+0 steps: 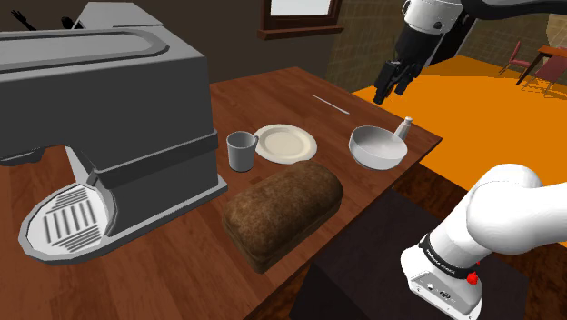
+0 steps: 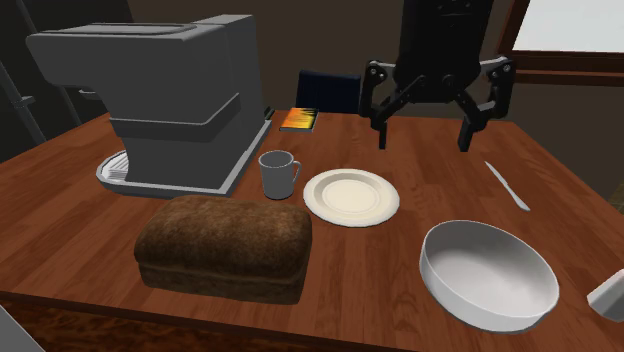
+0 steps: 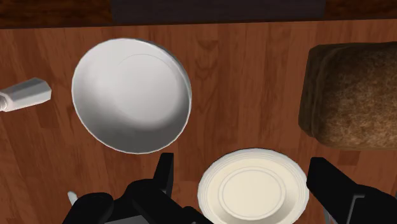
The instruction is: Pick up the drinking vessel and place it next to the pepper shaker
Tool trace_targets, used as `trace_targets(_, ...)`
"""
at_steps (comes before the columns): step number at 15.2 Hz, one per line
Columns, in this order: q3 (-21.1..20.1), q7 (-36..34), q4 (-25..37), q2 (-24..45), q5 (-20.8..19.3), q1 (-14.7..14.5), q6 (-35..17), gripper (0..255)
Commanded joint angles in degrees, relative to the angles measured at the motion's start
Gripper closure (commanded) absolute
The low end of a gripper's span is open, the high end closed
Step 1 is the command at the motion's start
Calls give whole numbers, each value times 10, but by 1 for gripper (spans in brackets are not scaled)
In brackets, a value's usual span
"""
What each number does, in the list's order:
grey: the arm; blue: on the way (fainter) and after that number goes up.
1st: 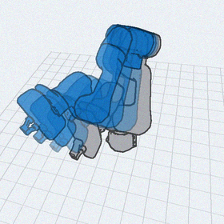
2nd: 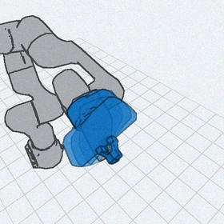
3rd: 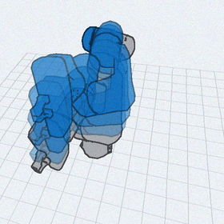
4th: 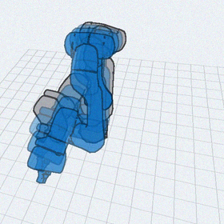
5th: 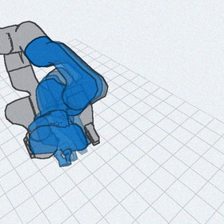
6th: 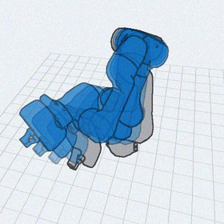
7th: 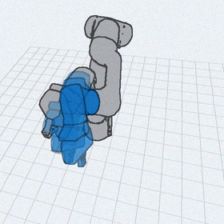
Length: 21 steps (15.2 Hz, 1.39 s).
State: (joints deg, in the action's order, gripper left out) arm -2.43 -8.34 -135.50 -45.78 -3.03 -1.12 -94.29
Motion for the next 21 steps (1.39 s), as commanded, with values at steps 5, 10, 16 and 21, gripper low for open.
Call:
trace_targets(5, -34, -38, 11, 64, 18, -9, -47, 0)
trace_targets(10, -74, -85, 41, 153, 30, -17, -99, 0)
trace_targets(16, -120, -144, 100, 272, 27, -23, -150, 0)
trace_targets(21, -153, -196, 169, 378, 5, -29, -177, 0)
